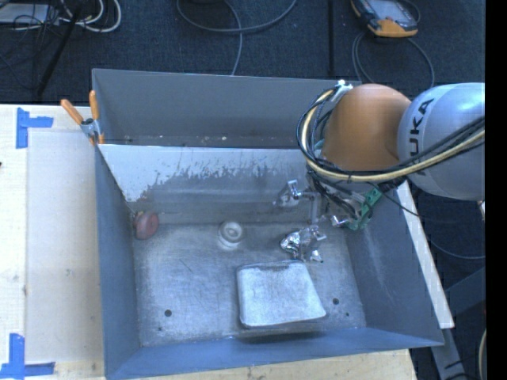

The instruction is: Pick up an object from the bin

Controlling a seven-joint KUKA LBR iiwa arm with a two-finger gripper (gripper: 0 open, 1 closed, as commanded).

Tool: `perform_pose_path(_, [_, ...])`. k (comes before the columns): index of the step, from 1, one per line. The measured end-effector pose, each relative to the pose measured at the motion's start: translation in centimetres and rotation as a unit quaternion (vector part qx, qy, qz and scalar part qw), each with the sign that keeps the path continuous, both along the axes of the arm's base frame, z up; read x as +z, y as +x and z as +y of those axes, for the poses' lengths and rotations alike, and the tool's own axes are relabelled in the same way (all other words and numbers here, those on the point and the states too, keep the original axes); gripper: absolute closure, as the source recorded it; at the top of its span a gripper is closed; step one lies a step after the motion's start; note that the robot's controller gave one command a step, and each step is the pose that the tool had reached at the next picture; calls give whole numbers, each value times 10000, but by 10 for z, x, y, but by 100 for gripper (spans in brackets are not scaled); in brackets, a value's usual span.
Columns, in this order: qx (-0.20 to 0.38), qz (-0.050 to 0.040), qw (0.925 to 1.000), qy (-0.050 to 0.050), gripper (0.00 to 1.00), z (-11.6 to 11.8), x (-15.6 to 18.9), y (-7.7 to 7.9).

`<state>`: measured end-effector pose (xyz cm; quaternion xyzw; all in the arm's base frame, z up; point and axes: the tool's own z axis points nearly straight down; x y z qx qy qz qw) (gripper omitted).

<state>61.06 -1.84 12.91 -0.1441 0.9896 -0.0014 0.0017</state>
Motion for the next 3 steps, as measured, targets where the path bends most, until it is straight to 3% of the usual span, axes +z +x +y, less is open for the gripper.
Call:
perform_pose_path(1, [-60, 1, 10000, 20, 0, -48, -58, -2])
perform_pose_path(2, [-56, -10, 10000, 20, 100, -47, -54, -1])
perform_pose_path(3, [899, -34, 9959, -2, 100, -76, 152, -9])
